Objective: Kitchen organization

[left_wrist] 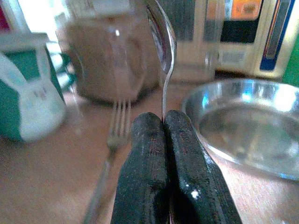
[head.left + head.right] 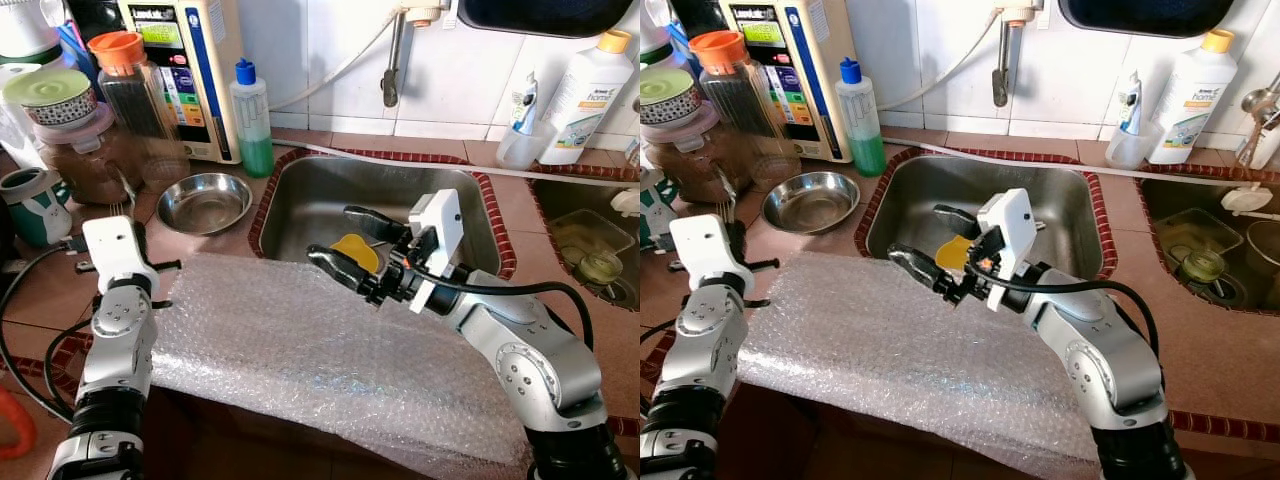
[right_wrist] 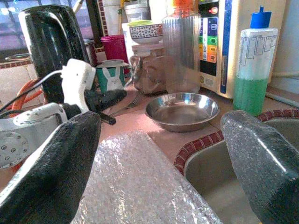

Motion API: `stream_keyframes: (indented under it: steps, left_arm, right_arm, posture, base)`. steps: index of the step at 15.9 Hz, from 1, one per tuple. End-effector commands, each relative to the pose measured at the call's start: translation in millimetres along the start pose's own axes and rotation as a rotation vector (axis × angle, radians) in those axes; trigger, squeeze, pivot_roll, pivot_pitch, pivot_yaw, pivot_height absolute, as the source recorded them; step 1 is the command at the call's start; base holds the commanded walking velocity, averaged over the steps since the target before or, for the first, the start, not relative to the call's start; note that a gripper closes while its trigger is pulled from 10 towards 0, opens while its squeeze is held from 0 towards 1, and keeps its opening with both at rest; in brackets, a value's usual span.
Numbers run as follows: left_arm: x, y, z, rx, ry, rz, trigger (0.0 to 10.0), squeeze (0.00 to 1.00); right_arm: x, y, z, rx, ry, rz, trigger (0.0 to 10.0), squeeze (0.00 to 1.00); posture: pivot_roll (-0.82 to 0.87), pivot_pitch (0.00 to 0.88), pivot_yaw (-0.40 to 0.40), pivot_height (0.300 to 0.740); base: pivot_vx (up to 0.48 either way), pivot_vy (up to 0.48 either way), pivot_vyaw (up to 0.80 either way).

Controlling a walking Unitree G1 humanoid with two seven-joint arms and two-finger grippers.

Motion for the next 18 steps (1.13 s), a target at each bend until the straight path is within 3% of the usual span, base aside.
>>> stream_keyframes:
  steps: [1,2,4,9,10,11,13,15,18]
  left_arm:
    - [27,-0.8,-6.8,0.017,-0.074,0.13,0.0,0.0]
    - [47,2.0,0.4,-0.017,-0.131,0.235,0.0,0.0]
    - [76,14.6,36.1,-0.169,-0.227,0.406,0.0,0.0]
    - [94,41.2,94.5,-0.404,-0.284,0.558,0.0,0.0]
    - [96,48.9,106.1,-0.458,-0.311,0.596,0.0,0.0]
    - [94,54.2,116.6,-0.497,-0.407,0.622,0.0,0.0]
    - [92,64.3,131.7,-0.542,-0.576,0.707,0.0,0.0]
    - [99,76.0,147.1,-0.574,-0.6,0.777,0.0,0.0]
    - [105,82.1,156.6,-0.572,-0.609,0.831,0.0,0.0]
  right_arm:
    - [5,-2.6,-0.2,0.003,0.021,0.013,10.0,0.0]
    - [7,-3.3,2.5,-0.011,0.022,0.027,10.0,0.0]
    - [23,-6.3,20.5,-0.119,0.02,0.122,10.0,0.0]
    - [53,-8.1,42.0,-0.256,-0.067,0.29,10.0,0.0]
    - [58,-9.0,42.4,-0.257,-0.107,0.322,10.0,0.0]
    - [62,-11.3,42.4,-0.259,-0.143,0.345,10.0,0.0]
    - [65,-17.9,37.4,-0.246,-0.171,0.355,10.0,0.0]
    - [61,-28.7,36.7,-0.265,-0.219,0.339,10.0,0.0]
    - [50,-39.4,46.2,-0.334,-0.314,0.304,10.0,0.0]
  posture:
    - [0.03,0.024,0.073,0.74]
    - [0.03,0.024,0.073,0.74]
    - [0.04,0.024,0.074,0.74]
    - [0.03,0.023,0.083,0.74]
    - [0.03,0.022,0.087,0.74]
    - [0.03,0.021,0.088,0.74]
    - [0.03,0.021,0.091,0.74]
    - [0.03,0.022,0.092,0.74]
    - [0.03,0.023,0.09,0.74]
  base:
    - [0.0,0.0,0.0]
    - [0.0,0.0,0.0]
    - [0.0,0.0,0.0]
    - [0.0,0.0,0.0]
    - [0.0,0.0,0.0]
    - [0.0,0.0,0.0]
    - [0.0,0.0,0.0]
    - [0.0,0.0,0.0]
    - [0.0,0.0,0.0]
Point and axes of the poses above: a point about 5 cm out from each wrist's last joint towards the gripper, its own y axis pointing back from the gripper into the wrist, its own x axis along the axis of the wrist's last joint, z = x × y, the point moved 6 cm from there along -y, pointing out of the wrist towards the gripper, and after that the axes turned 12 degrees about -y, right-handed, at the moved point
